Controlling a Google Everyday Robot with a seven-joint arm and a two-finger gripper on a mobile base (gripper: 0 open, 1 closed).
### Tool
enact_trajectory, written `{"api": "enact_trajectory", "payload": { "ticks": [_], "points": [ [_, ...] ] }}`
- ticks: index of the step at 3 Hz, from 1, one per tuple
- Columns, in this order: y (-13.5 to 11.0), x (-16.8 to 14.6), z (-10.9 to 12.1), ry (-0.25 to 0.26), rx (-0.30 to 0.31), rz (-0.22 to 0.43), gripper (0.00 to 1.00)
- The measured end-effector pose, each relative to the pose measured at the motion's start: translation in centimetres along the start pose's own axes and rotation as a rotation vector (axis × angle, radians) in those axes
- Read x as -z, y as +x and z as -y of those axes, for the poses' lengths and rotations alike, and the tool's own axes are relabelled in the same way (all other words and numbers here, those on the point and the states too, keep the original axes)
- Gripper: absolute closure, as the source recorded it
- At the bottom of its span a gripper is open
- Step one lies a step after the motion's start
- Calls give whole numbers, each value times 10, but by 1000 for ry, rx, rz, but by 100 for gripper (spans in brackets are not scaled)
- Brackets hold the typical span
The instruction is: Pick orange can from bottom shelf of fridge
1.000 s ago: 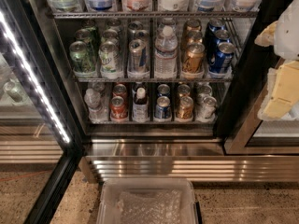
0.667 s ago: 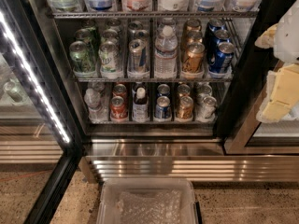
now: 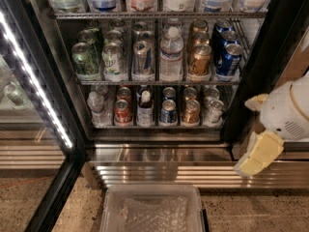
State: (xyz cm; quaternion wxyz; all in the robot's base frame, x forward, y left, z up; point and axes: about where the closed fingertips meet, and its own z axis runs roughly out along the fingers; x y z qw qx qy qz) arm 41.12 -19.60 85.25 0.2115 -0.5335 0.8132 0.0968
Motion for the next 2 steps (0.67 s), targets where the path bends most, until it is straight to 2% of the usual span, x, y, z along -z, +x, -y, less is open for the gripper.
{"api": "enact_trajectory", "payload": {
  "ticks": [1,2],
  "points": [
    [6,-73,-9,-71,-123,147,0],
    [0,-78,8,-14,-144,186,0]
  ]
}}
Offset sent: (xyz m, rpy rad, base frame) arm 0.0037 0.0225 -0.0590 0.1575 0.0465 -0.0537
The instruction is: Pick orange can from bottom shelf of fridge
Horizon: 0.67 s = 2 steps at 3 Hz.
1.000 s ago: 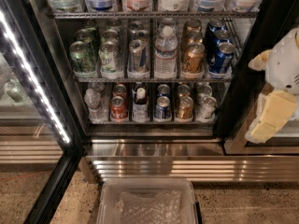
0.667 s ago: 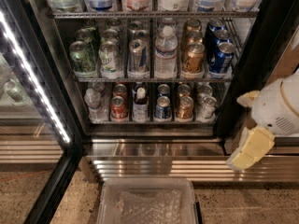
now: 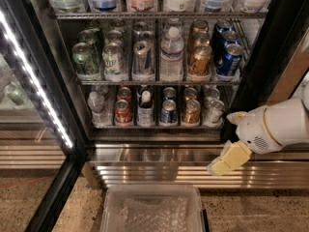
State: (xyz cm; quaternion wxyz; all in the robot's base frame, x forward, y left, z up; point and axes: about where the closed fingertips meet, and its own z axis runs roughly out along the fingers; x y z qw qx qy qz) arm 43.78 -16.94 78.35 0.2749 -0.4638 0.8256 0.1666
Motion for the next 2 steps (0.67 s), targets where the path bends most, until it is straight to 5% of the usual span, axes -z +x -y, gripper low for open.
{"api": "enact_trajectory", "payload": {
  "ticks": [1,2],
  "points": [
    [0,0,0,0,1,-1,0],
    [6,-32,3,-66,-36,96,0]
  ]
}}
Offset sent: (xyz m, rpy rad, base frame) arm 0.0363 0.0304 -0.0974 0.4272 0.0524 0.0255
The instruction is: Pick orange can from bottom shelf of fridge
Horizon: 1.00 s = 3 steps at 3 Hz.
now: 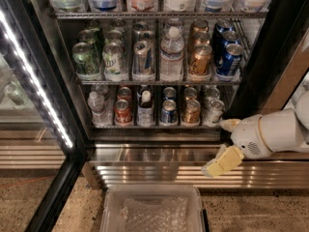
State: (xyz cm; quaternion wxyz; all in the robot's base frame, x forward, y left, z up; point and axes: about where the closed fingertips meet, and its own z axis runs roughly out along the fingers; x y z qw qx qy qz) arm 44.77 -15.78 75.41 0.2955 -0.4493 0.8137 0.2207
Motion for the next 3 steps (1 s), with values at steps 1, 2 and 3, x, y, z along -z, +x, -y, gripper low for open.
{"api": "enact_trajectory", "payload": {
  "ticks": [1,2,3],
  "points": [
    [-6,-50,20,-94,-37,183,0],
    [0,-97,46,-144,-81,305,0],
    [12,-113,47,-171,-109,313,0]
  ]
}}
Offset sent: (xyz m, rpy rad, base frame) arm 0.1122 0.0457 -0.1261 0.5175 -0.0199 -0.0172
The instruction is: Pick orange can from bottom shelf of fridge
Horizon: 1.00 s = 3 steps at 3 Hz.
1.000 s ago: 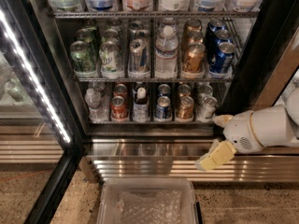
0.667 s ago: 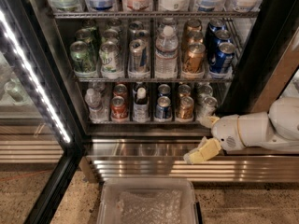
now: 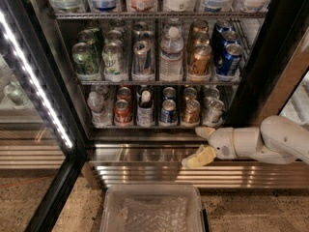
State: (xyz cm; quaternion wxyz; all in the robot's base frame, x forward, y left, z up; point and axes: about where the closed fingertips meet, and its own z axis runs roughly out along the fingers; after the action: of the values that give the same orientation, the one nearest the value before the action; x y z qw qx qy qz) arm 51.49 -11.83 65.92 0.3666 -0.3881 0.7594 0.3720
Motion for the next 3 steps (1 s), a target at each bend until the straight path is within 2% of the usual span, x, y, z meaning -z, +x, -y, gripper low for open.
{"api": "enact_trajectory", "payload": {
  "ticks": [1,2,3],
  "points": [
    [0,0,0,0,0,0,0],
    [0,0,0,0,0,0,18],
    [1,-2,11,35,1,22,32]
  ]
}}
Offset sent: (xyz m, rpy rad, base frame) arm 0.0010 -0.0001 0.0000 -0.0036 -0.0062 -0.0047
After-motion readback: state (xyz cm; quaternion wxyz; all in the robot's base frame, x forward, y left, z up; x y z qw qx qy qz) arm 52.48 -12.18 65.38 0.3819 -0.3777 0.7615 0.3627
